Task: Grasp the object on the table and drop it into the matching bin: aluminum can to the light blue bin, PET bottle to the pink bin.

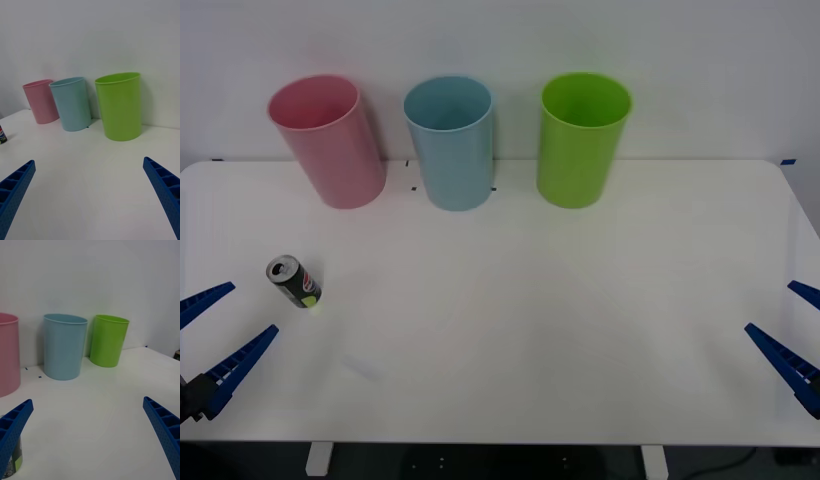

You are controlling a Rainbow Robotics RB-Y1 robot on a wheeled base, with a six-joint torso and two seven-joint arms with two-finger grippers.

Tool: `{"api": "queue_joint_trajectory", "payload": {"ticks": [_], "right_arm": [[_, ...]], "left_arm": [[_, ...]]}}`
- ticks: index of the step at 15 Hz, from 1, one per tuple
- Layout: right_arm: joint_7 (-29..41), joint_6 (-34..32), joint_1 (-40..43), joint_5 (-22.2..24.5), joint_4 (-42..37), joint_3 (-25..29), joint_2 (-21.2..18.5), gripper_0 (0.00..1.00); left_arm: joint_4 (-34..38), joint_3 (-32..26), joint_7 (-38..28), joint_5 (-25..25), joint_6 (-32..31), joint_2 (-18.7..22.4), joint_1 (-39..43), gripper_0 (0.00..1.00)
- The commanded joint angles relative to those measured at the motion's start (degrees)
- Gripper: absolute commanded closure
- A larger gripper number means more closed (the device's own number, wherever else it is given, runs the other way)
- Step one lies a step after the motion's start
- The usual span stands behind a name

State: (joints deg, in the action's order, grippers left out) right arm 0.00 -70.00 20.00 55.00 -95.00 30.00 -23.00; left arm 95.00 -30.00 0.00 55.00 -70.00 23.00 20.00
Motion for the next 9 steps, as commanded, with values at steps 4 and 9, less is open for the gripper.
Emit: {"api": "queue_joint_trajectory", "payload": {"ticks": [4,9], "right_arm": [[0.0,0.0,0.0,0.0,0.0,0.0,0.0,0.0],[0.0,0.0,0.0,0.0,0.0,0.0,0.0,0.0]], "left_arm": [[-0.2,-0.2,0.4,-1.4,-0.1,-0.9,0.8,0.0],[-0.2,-0.8,1.3,-2.0,0.7,-1.0,3.3,0.0]]}}
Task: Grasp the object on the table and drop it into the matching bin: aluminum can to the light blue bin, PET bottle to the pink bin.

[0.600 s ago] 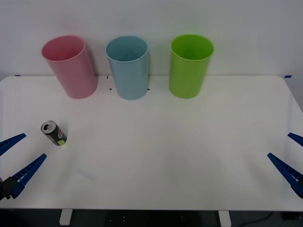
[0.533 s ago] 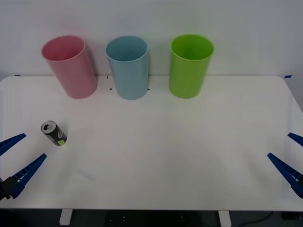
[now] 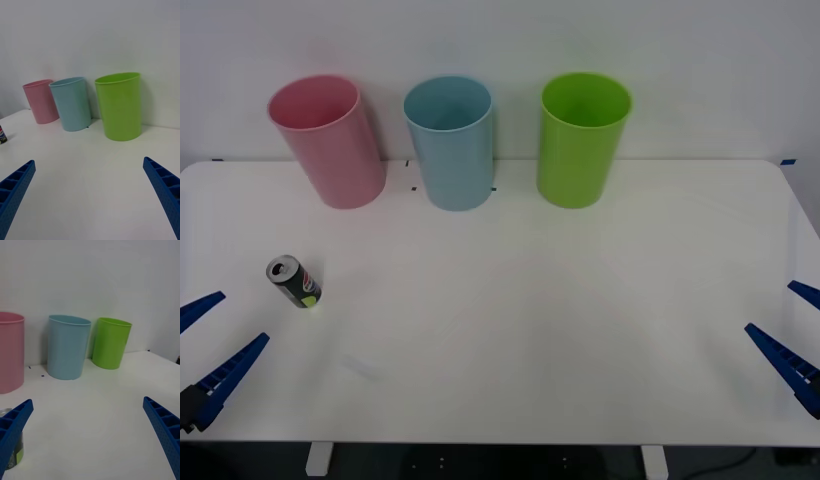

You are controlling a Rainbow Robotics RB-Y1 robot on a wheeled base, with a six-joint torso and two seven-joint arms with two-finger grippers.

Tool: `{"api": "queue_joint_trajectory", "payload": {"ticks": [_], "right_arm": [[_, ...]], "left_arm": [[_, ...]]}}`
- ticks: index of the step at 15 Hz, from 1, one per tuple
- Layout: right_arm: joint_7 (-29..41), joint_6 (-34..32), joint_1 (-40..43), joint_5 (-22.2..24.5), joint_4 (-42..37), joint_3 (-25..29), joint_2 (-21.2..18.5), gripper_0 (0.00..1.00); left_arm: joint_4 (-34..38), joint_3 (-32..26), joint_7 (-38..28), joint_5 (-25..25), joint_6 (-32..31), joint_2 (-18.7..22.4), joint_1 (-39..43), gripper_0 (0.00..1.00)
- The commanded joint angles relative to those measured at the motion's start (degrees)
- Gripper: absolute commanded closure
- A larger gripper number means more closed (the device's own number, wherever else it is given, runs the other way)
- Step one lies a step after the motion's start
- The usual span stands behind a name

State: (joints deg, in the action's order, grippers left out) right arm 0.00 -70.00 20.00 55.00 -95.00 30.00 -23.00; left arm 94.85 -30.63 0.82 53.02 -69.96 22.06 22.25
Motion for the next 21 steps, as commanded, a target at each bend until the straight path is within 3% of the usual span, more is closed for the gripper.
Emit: {"api": "queue_joint_trajectory", "payload": {"ticks": [1,13,21], "right_arm": [[0.0,0.0,0.0,0.0,0.0,0.0,0.0,0.0],[0.0,0.0,0.0,0.0,0.0,0.0,0.0,0.0],[0.0,0.0,0.0,0.0,0.0,0.0,0.0,0.0]], "left_arm": [[0.0,-0.2,0.7,0.0,1.1,-0.1,1.5,0.0],[0.0,4.7,3.0,0.2,18.7,-1.0,6.1,0.0],[0.0,5.2,3.7,6.7,25.8,-8.1,3.6,0.0]]}}
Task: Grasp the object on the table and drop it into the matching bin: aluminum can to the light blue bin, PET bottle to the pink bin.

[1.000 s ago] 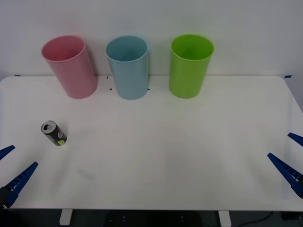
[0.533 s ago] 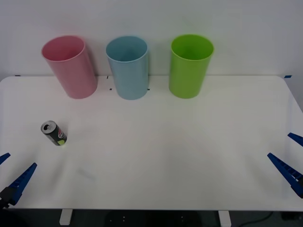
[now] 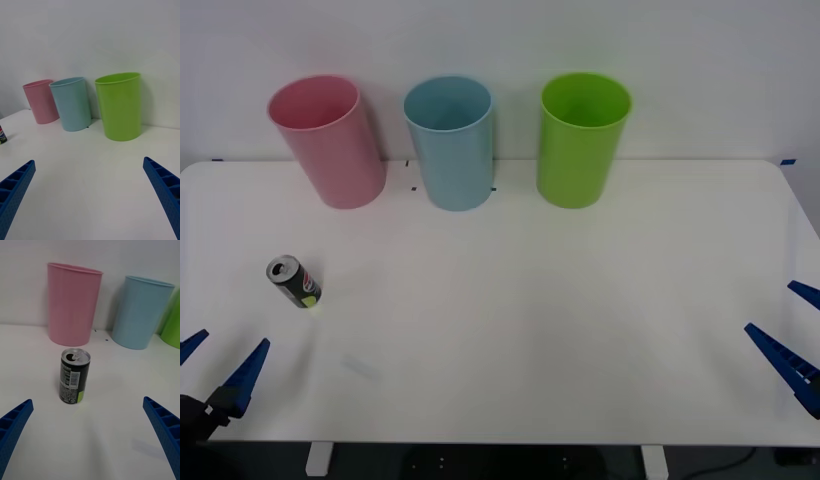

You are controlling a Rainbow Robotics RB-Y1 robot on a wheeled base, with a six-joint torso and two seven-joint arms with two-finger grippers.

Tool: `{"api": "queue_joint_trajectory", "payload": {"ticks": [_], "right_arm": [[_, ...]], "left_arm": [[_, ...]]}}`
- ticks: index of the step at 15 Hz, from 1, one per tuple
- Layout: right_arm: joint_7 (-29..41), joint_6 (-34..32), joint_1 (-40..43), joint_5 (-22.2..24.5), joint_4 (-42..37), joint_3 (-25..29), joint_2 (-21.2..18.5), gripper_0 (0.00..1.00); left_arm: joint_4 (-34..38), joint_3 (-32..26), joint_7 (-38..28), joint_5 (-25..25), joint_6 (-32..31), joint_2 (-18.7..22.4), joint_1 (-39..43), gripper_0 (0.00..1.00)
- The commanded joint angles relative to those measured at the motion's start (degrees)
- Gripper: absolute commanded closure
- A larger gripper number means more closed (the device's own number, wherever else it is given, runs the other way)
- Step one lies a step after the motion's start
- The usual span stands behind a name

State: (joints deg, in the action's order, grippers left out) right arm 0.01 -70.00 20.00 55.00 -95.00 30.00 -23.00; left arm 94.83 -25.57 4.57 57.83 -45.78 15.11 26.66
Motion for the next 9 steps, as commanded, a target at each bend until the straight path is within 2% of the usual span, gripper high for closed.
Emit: {"api": "queue_joint_trajectory", "payload": {"ticks": [1,6,9], "right_arm": [[0.0,0.0,0.0,0.0,0.0,0.0,0.0,0.0],[0.0,0.0,0.0,0.0,0.0,0.0,0.0,0.0],[0.0,0.0,0.0,0.0,0.0,0.0,0.0,0.0]], "left_arm": [[-0.1,0.3,-0.2,2.8,2.7,-1.6,-1.3,0.0],[-0.5,3.4,-0.9,5.9,8.8,-1.8,-3.4,0.0],[-4.6,4.0,-0.4,5.8,9.4,-1.8,-6.7,0.0]]}}
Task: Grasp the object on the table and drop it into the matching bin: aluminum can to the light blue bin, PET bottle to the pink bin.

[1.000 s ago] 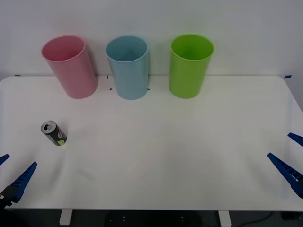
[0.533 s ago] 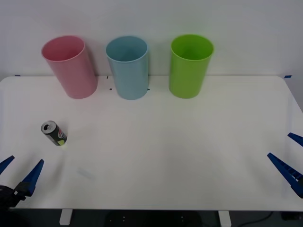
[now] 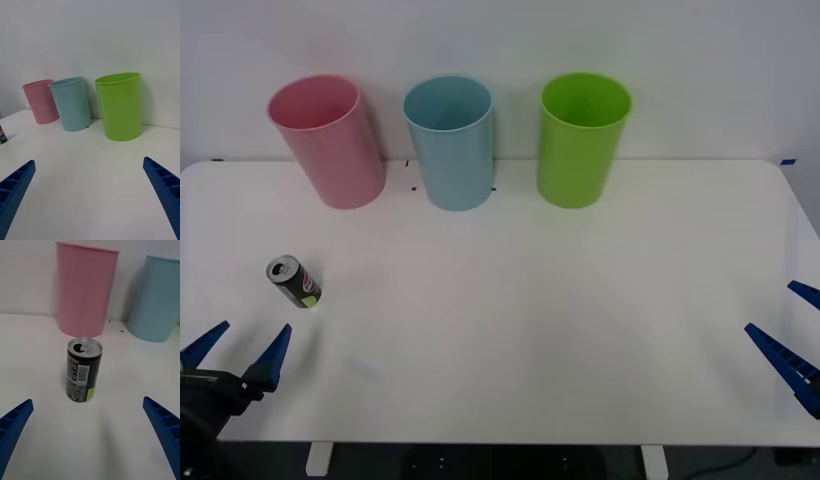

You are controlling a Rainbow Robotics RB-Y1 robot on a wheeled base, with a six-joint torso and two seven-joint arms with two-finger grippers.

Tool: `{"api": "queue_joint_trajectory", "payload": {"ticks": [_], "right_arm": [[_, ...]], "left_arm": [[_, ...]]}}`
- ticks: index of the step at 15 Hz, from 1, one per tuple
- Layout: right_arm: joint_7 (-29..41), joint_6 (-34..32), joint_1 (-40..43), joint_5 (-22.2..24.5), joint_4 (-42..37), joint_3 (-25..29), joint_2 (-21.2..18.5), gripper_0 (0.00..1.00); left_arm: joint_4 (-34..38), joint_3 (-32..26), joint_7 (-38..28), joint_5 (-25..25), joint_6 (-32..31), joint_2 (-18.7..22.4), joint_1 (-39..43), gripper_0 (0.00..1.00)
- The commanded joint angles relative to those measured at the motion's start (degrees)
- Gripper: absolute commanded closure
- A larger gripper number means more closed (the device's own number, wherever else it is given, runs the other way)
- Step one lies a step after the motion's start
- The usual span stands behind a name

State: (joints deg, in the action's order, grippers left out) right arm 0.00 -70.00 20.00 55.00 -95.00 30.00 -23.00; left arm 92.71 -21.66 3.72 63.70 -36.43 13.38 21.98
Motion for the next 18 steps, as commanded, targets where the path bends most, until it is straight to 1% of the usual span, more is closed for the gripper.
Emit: {"api": "queue_joint_trajectory", "payload": {"ticks": [1,5,8,12,18], "right_arm": [[0.0,0.0,0.0,0.0,0.0,0.0,0.0,0.0],[0.0,0.0,0.0,0.0,0.0,0.0,0.0,0.0],[0.0,0.0,0.0,0.0,0.0,0.0,0.0,0.0],[0.0,0.0,0.0,0.0,0.0,0.0,0.0,0.0],[0.0,0.0,0.0,0.0,0.0,0.0,0.0,0.0]], "left_arm": [[-3.4,0.1,0.5,-0.1,0.1,0.0,-3.1,0.0],[-7.5,0.1,1.3,0.0,0.1,0.0,-7.0,0.0],[-10.3,-0.2,2.7,1.3,0.3,0.0,-9.9,0.0],[-14.7,-1.0,8.5,1.3,1.4,0.0,-13.9,0.0],[-18.5,-1.2,8.8,3.4,2.5,0.1,-18.4,0.0]]}}
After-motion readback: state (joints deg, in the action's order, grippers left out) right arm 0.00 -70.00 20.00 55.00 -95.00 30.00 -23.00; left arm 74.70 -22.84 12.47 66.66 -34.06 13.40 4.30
